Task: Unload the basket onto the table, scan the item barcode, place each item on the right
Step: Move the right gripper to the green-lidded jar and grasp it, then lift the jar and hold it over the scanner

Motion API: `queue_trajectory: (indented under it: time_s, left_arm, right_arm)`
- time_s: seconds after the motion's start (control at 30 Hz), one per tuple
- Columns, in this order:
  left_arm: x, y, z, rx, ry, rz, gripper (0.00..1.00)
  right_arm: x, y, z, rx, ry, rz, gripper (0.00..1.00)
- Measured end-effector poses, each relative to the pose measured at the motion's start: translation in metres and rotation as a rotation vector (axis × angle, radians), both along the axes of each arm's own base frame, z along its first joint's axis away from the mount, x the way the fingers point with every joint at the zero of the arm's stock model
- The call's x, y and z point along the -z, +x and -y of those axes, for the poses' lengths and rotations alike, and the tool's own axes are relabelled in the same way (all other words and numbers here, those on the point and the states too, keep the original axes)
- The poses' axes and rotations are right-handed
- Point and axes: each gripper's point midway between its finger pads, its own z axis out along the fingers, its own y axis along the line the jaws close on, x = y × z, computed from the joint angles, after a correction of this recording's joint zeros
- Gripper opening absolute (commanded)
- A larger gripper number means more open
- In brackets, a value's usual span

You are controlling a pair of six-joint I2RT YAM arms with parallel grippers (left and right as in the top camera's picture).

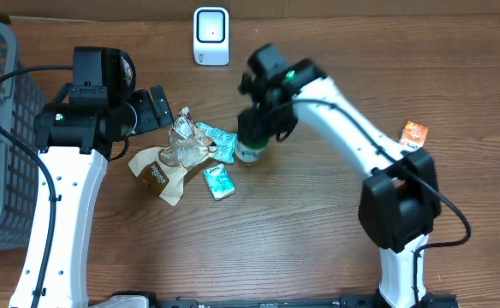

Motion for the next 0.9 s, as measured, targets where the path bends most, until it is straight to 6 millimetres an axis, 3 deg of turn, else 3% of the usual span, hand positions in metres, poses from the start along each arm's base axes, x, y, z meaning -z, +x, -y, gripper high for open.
queue_trajectory:
  time_s: [0.2,0.43,0.67,0.9]
  left_arm:
    - [0.0,0.0,0.0,0.0,0.0,0.0,0.99]
    - [0.0,0.0,0.0,0.0,0.0,0.0,1.0]
    - [0.0,0.0,0.0,0.0,0.0,0.0,1.0]
    - [0.0,0.0,0.0,0.0,0.0,0.001,0.99]
  right_arm:
    - [-0.086,0.02,0.013,-0.01,0.344,-0.001,0.45]
    - [-0.176,0.0,0.044,-0.106,0.725,0.019,0.45]
    - [-0.214,-0.019,0.044,-0.182,0.894,0.034,0.44]
    - [-0.22,-0.019,0.041,-0.211,0.898,0.08,0.42]
